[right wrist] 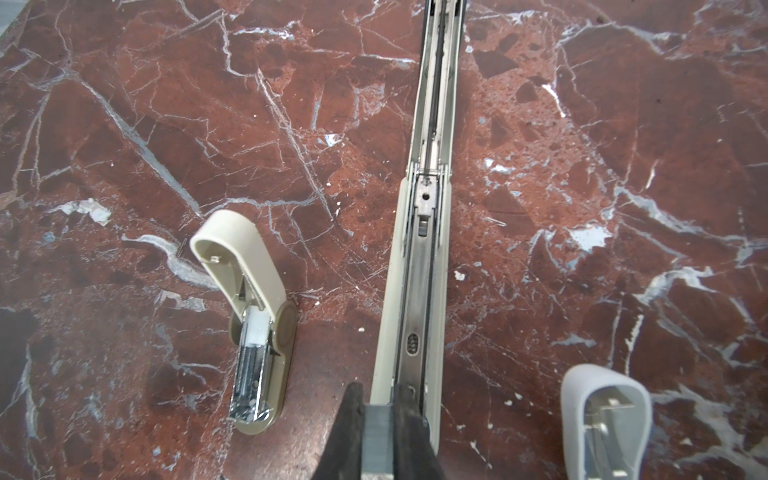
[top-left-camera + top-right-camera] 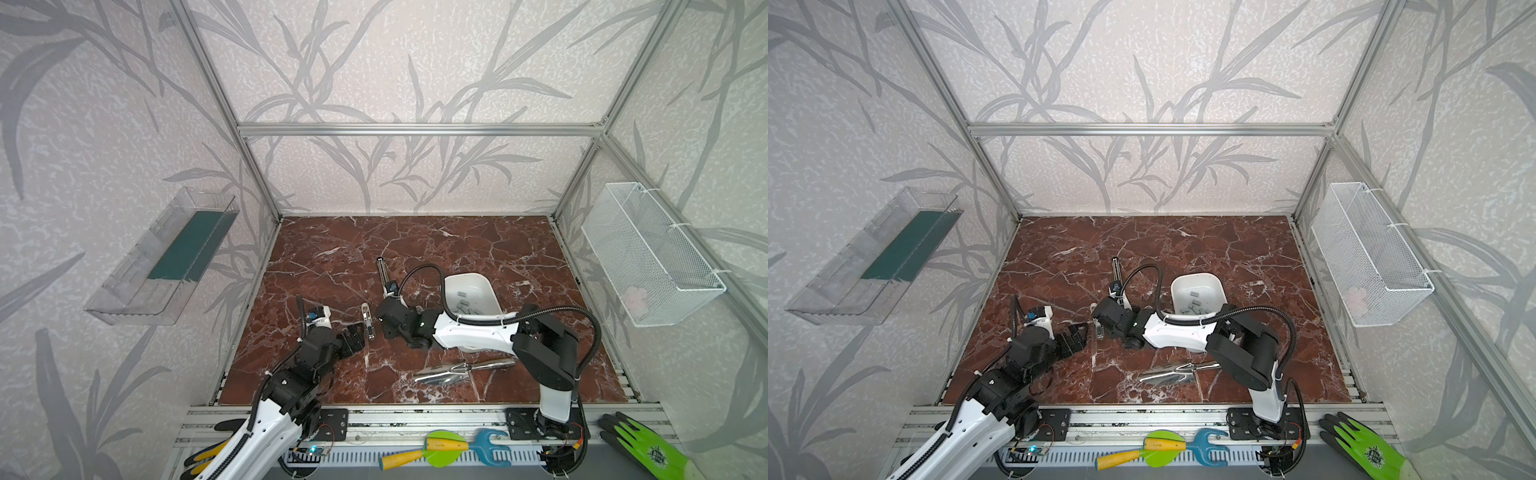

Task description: Load the staples into the stapler

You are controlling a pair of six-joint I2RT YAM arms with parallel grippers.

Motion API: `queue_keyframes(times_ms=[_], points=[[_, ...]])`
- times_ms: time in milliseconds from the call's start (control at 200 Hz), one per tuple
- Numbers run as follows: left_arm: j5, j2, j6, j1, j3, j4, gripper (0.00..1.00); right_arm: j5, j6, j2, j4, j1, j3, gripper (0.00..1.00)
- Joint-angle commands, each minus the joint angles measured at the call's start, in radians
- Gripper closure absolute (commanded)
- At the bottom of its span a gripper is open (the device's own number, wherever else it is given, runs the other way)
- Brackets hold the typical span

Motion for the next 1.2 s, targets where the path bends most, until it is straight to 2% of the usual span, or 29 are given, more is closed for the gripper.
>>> queue_keyframes(times_ms=[0,1195], points=[[-0.015,0.001,-0.014,0.002,0.0,0.0,0.01,0.047,-0.035,0.004,-0.016,-0.005,0.018,0.92],[-0.018,0.001,-0.016,0.001,-0.002,0.001,0.01,0.062,-0.069,0.042,-0.039,-0.005,0.041,0.92]])
